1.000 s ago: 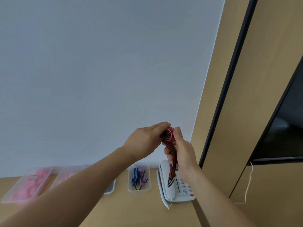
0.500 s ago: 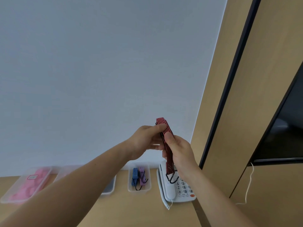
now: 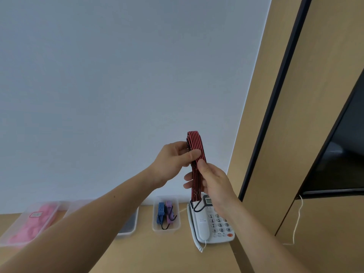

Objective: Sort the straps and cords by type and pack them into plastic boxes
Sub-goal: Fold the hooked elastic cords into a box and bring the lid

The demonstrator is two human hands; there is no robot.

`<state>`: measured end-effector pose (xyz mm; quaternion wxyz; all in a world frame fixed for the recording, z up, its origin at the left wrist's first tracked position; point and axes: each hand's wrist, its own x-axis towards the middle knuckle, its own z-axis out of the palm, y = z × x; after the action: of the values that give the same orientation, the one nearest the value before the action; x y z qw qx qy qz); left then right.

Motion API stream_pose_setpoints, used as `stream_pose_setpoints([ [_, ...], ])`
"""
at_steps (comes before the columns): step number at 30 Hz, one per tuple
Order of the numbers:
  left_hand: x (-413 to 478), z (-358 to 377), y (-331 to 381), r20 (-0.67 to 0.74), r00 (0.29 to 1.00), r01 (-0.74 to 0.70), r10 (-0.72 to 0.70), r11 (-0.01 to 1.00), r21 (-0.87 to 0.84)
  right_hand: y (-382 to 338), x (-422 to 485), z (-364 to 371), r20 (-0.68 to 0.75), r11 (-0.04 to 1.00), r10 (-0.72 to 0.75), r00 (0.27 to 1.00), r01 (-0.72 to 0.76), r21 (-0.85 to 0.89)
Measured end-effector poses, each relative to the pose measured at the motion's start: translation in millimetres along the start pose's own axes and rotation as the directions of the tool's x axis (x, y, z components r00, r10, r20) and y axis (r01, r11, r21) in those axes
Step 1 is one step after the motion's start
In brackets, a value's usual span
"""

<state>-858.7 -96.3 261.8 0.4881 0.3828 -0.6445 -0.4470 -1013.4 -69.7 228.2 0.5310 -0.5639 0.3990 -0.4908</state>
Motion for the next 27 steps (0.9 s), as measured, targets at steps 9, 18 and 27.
stream_pose_setpoints([
  [9, 2, -9, -3, 0.016, 0.999, -0.045, 0.045, 0.999, -0.005, 3, 1, -9, 0.069, 0.980, 0.119, 0.991, -0.106, -0.167],
  [18, 1, -14, -14, 0.017, 0.987, -0.162, 0.162, 0.961, 0.226, 1, 5, -13, 0.052, 0.952, 0.170, 0.984, -0.150, -0.267],
  [27, -5, -12, -30, 0.151, 0.870, -0.431, 0.469, 0.576, 0.694, -5, 10, -10, 0.142, 0.969, 0.200, 0.969, -0.217, 0.117],
])
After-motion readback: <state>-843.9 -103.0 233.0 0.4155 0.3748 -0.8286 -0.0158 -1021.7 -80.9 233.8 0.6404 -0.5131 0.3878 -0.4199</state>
